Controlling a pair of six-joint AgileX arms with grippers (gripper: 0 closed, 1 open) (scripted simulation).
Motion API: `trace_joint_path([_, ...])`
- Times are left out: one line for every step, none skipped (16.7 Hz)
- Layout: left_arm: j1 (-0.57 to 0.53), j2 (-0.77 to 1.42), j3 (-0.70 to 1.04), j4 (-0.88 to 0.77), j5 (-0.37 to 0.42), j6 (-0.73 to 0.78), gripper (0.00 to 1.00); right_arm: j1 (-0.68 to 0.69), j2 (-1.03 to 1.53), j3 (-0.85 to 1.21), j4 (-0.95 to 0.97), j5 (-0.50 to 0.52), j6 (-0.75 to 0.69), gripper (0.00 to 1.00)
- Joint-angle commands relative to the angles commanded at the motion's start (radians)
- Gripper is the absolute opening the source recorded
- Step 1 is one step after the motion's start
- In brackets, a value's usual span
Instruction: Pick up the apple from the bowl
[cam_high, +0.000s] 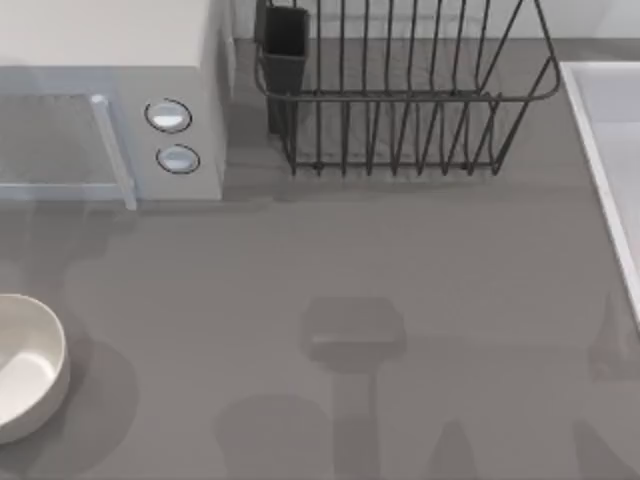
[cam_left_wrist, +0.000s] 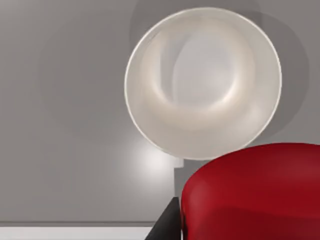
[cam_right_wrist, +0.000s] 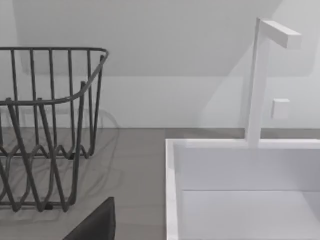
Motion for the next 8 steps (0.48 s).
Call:
trace_joint_path([0.000,0.000,0.000,0.000,0.000,0.000,0.00,0.000,0.000,0.000,0.000,0.000,0.000,1.00])
trace_joint_path([0.000,0.000,0.000,0.000,0.000,0.000,0.00,0.000,0.000,0.000,0.000,0.000,0.000,1.00])
trace_joint_path([0.000,0.000,0.000,0.000,0.000,0.000,0.00,0.000,0.000,0.000,0.000,0.000,0.000,1.00])
trace_joint_path([0.005,0.003,-0.003,0.002,-0.001,0.002,0.00,0.000,0.000,0.000,0.000,0.000,0.000,1.00])
trace_joint_path([0.002,0.003,-0.004,0.004,-0.001,0.000,0.00,0.000,0.000,0.000,0.000,0.000,0.000,1.00])
trace_joint_path([-0.010,0.004,-0.012,0.011,-0.001,-0.013,0.00,0.000,0.000,0.000,0.000,0.000,0.000,1.00])
trace_joint_path([-0.033,0.007,-0.027,0.024,-0.001,-0.036,0.00,0.000,0.000,0.000,0.000,0.000,0.000,1.00])
trace_joint_path([-0.066,0.009,-0.048,0.043,-0.001,-0.069,0.00,0.000,0.000,0.000,0.000,0.000,0.000,1.00])
